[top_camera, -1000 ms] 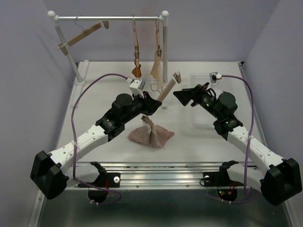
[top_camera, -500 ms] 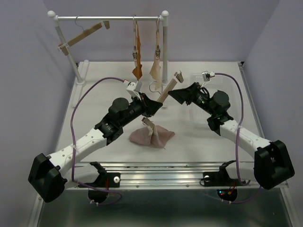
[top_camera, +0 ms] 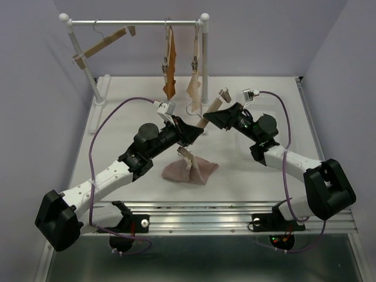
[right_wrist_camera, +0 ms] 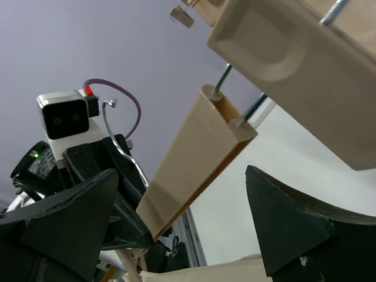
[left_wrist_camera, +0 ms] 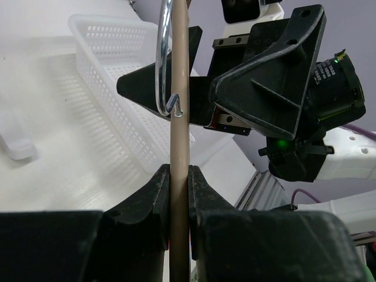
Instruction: Remove the underwear clipped to the hanger
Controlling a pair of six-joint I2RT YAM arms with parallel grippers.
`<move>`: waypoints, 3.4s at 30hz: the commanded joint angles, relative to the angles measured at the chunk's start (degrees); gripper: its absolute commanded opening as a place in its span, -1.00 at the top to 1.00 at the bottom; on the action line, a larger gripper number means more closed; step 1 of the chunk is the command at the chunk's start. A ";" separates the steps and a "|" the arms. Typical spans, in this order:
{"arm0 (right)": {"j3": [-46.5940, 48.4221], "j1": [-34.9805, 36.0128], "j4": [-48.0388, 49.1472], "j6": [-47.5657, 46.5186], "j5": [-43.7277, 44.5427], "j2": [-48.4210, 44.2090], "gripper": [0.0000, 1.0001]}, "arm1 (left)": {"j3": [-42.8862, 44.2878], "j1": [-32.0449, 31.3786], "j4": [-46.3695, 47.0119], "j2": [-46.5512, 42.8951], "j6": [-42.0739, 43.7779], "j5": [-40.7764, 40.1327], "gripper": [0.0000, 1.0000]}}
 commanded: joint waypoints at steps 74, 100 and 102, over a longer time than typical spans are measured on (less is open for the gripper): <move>10.13 0.43 4.36 -1.01 0.65 0.10 0.99 | -5.57 1.08 -6.85 -14.01 1.46 10.32 -0.71; 12.15 -0.10 -1.52 -6.73 -3.57 1.95 0.99 | -5.31 1.61 -8.24 -16.21 4.36 7.69 1.00; 13.73 -0.10 -1.53 -7.16 -5.14 2.82 0.99 | -2.86 1.61 -11.84 -16.12 6.72 5.75 1.00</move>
